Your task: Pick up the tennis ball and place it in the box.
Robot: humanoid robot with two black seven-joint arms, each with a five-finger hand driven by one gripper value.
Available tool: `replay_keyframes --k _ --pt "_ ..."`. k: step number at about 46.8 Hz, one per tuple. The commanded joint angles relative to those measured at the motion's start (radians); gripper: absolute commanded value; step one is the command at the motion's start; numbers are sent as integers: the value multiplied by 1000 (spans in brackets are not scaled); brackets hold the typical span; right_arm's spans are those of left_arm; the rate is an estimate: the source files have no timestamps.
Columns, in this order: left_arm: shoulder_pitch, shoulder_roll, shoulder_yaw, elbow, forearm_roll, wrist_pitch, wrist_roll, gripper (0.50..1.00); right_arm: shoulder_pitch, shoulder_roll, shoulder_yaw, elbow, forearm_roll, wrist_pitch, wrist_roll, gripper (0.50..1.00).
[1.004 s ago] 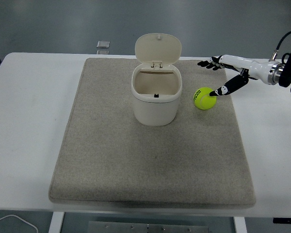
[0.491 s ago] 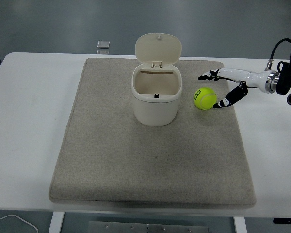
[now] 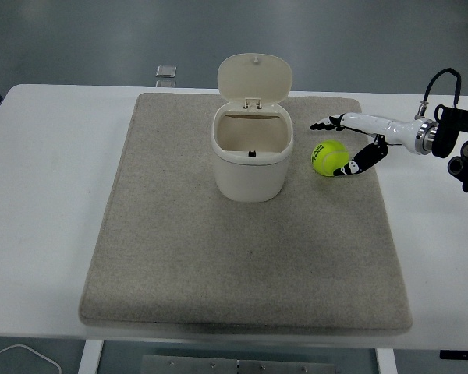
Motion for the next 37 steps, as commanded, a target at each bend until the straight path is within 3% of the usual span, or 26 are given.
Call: replay_keyframes --k 1,14,16,20,30,37 --pt "0 0 0 0 0 1 0 992 -3 0 0 0 -1 -8 0 928" --pt "0 0 0 0 0 1 0 992 -6 17 -1 -2 -2 -12 -2 905" --pt "0 0 0 0 0 1 0 992 -6 22 -1 -5 -2 -14 -5 885" --pt "0 0 0 0 0 0 0 990 -11 23 -3 -8 -5 -14 -6 799" --pt "0 0 0 0 0 0 0 992 -12 28 -14 -8 -42 -29 -6 740" --pt "0 0 0 0 -1 0 0 992 -12 25 -14 -8 -42 -29 -6 666"
